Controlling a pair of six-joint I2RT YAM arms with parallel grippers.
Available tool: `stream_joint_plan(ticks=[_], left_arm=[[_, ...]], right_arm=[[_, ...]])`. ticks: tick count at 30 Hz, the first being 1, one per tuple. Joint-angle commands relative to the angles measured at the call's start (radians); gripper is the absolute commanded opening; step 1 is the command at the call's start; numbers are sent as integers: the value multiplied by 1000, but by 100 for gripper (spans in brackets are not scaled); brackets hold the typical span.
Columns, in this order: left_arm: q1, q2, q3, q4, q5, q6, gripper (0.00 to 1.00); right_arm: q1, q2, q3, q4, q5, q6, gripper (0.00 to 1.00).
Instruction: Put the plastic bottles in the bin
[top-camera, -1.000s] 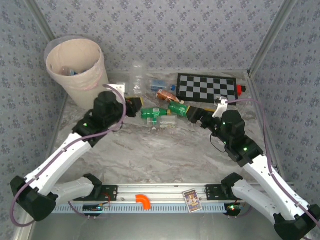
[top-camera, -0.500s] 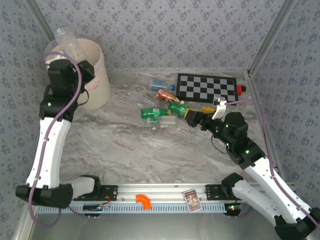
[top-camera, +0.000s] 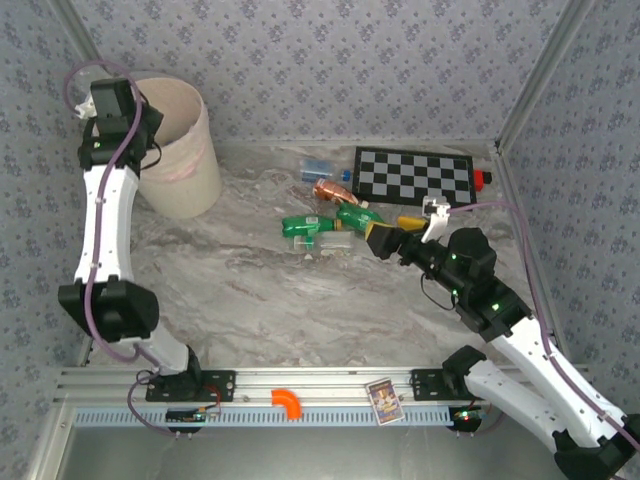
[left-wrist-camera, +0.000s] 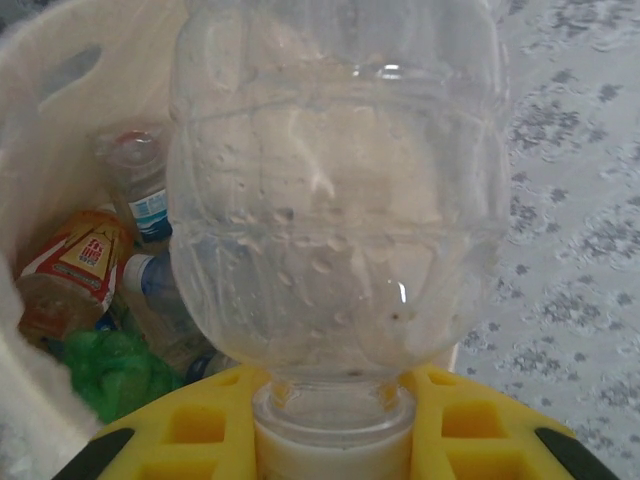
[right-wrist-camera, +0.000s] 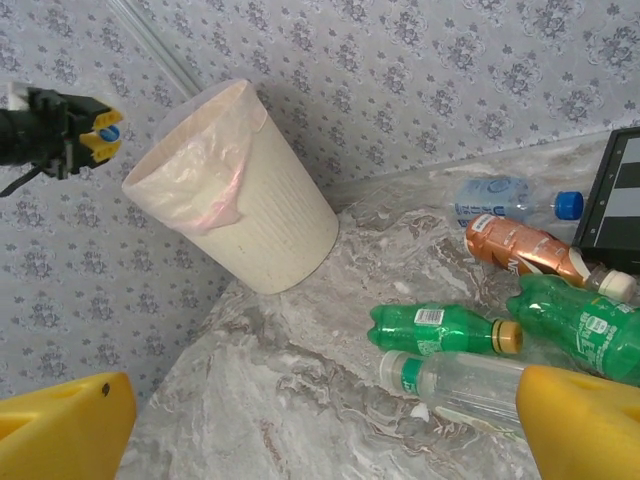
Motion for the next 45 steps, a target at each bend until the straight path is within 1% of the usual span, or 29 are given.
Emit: stream_joint_plan(ticks=[1, 5, 6, 7, 11, 15, 18, 20, 24, 28, 32, 36, 40, 45], left_arm=[[14, 57, 112, -104, 48, -41, 31], [13, 77, 123, -123, 73, -49, 62], [14, 74, 122, -123, 80, -52, 67], [14, 70, 120, -124, 90, -52, 74], [11, 25, 106, -115, 118, -48, 90], [-10, -52, 50, -72, 130, -35, 90], [-37, -130, -60, -35, 131, -21, 90], [-67, -184, -133, 30, 122, 6, 90], [-145, -282, -268, 76, 43, 83, 90], [-228, -378, -435, 137, 20, 115, 91], [-339, -486, -621, 191, -51, 149, 91], [-443, -598, -800, 226, -98, 164, 91], [-522, -706, -939, 234, -122, 157, 91], [-610, -842, -1104, 235, -146, 123, 91]], right_arm=[[19, -3, 43, -17, 32, -10, 99], [32, -2, 48, -41, 50, -13, 99], [35, 1, 48, -41, 50, -14, 99], [36, 7, 48, -41, 53, -14, 99], [45, 46, 52, -35, 49, -10, 99], [62, 97, 57, -17, 49, -12, 99], [75, 147, 61, -6, 55, -11, 99], [84, 185, 63, -5, 58, -10, 99], [100, 264, 65, 6, 84, -4, 99], [110, 357, 86, 16, 82, -29, 99], [107, 455, 124, -7, 76, -78, 100], [74, 563, 150, -1, 10, -90, 99], [25, 672, 195, 13, -34, -95, 99], [-2, 814, 283, -8, -82, -124, 99]])
